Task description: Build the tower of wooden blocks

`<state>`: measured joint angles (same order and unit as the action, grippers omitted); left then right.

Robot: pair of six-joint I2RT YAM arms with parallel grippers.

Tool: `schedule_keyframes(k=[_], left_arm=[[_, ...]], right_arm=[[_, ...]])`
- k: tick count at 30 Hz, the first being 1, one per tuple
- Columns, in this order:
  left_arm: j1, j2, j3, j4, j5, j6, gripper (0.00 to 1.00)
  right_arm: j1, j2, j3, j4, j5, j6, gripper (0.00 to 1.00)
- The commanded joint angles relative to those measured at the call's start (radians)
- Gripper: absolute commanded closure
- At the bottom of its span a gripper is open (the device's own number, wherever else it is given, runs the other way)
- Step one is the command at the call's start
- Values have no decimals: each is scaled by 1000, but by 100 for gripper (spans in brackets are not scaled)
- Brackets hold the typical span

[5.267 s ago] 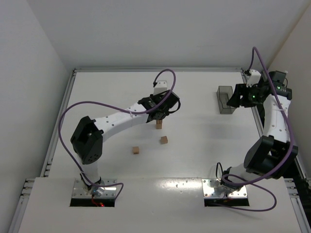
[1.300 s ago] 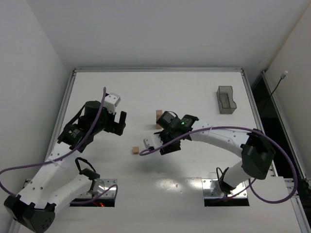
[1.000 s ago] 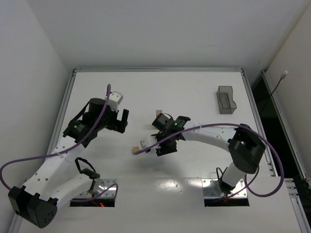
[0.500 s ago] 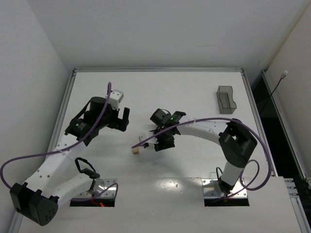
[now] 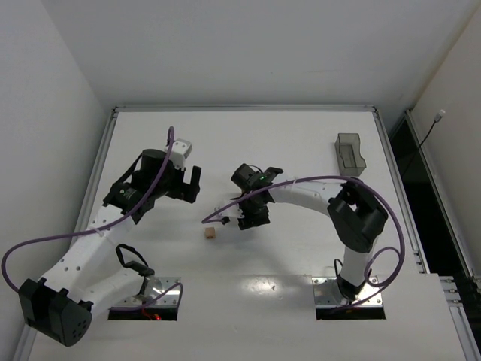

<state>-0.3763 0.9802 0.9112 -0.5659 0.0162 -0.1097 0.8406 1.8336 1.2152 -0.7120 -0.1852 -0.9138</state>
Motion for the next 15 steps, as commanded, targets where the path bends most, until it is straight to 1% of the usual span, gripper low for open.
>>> schedule_keyframes(k=[1, 15], left_arm=[[24, -6, -3, 41, 11, 1, 0], [33, 12, -3, 41, 21, 1, 0]], right_arm=[[-3, 15, 40, -4, -10, -25, 48], [-21, 58, 58, 5, -10, -34, 48]])
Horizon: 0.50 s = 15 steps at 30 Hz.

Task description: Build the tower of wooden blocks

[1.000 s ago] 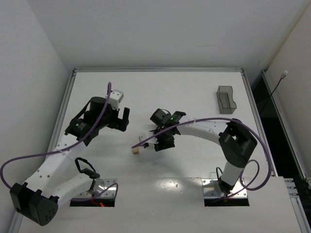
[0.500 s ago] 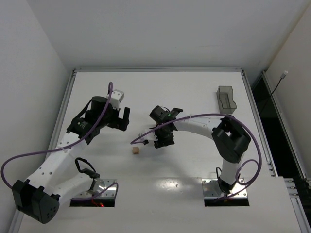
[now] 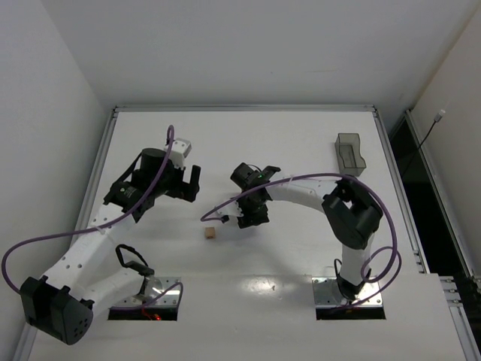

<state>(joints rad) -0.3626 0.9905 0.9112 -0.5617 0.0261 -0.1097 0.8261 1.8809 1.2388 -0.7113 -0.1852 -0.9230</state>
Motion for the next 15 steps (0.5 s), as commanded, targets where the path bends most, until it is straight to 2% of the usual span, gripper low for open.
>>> schedule_keyframes(k=[1, 15], left_arm=[[19, 2, -3, 37, 11, 1, 0], [19, 11, -21, 37, 31, 1, 0]], right_arm=[[-7, 11, 34, 4, -10, -25, 48], [-7, 40, 83, -14, 0, -34, 48]])
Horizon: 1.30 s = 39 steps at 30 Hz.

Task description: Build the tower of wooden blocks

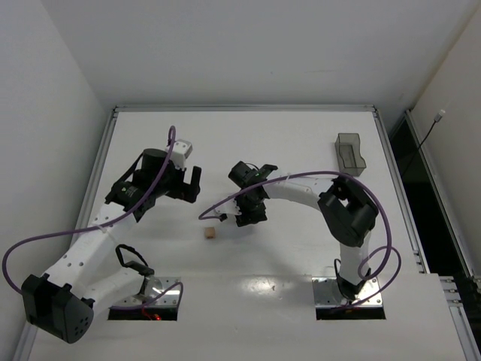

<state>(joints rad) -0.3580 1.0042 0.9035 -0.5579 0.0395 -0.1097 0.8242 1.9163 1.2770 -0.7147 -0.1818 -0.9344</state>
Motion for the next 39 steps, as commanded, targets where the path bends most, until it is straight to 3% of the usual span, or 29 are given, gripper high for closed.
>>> schedule_keyframes(k=[1, 19, 39], left_arm=[[14, 7, -14, 33, 17, 1, 0], [24, 16, -14, 42, 36, 1, 0], [51, 36, -14, 42, 65, -8, 0]], right_arm=[[-5, 4, 45, -11, -4, -23, 48], [-5, 23, 35, -74, 5, -124, 47], [4, 52, 45, -65, 15, -124, 47]])
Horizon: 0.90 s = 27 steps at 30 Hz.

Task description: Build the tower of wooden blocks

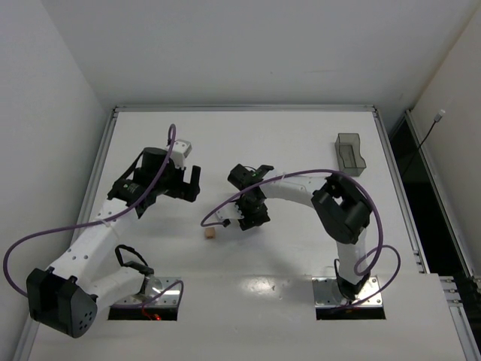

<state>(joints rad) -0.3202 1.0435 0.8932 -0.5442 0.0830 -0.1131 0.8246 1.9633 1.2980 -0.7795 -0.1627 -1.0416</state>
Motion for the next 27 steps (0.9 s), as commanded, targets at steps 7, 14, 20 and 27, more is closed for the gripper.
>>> schedule_keyframes(k=[7, 14, 20, 27], left_arm=[[23, 6, -13, 29, 31, -5, 0], [32, 6, -13, 29, 40, -5, 0], [41, 6, -13, 29, 40, -5, 0], [41, 6, -13, 29, 49, -5, 0]], right_arm=[[22, 5, 24, 0, -5, -17, 47], [41, 14, 34, 9, 14, -17, 48], [41, 14, 44, 9, 23, -17, 66], [41, 14, 44, 9, 32, -17, 98]])
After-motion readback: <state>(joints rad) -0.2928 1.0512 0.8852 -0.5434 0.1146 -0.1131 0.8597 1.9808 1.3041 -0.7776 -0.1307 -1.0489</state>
